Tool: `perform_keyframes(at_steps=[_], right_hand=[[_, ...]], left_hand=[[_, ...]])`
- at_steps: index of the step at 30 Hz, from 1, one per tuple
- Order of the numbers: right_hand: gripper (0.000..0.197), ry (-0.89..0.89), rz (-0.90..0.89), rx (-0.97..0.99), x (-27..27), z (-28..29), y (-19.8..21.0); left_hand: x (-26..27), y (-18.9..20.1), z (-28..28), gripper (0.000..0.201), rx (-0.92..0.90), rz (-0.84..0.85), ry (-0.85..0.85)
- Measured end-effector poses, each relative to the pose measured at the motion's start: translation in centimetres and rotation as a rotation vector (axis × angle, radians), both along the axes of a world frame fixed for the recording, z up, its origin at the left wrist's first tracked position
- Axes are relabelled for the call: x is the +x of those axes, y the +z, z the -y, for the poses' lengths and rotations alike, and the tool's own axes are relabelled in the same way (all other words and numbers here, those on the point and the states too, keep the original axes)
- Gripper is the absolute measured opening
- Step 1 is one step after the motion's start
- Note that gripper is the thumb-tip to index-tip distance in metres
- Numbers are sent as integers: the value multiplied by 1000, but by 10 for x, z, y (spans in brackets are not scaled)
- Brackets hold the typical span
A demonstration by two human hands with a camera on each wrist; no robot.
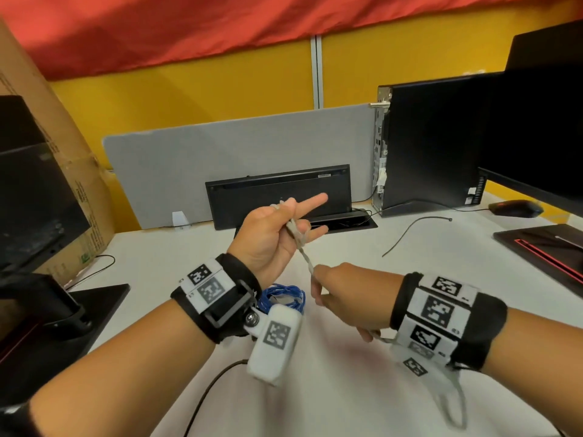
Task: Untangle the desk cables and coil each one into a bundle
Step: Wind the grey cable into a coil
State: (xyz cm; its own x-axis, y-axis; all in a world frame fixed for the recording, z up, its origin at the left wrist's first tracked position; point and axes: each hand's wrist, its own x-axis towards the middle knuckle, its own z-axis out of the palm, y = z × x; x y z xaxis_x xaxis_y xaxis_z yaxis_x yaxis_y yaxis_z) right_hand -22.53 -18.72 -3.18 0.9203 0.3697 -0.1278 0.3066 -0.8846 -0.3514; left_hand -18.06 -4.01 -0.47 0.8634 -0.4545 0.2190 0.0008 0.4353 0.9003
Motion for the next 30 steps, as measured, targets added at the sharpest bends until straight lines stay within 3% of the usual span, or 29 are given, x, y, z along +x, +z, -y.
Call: perform_keyframes(at_steps=[3,7,9,15,19,23,26,30], right_hand=[[15,20,-14,4,-6,0,9],[27,81,152,-108,-12,6,19],[27,96,228,-107,-14,12,25],[23,39,476,-6,-4,30,48],[19,107,608,-51,3,42,60],[17,210,672,-49,14,56,58],[10,288,849,-108,20,58,53],[10,235,1006,-81,26,55,46]], left_hand=[[4,-5,-1,29,207,106,86],[6,-5,-6,32,686,397,266],[8,-4,-12,31,837,466,238],[4,-4,-10,37,1073,464,34],[1,-7,-6,42,953,337,-33],[-6,-11,-8,45,613,76,-189],[-10,-12,-9,46,472,0,-338],[-15,-11,-4,43,397,-54,-459]])
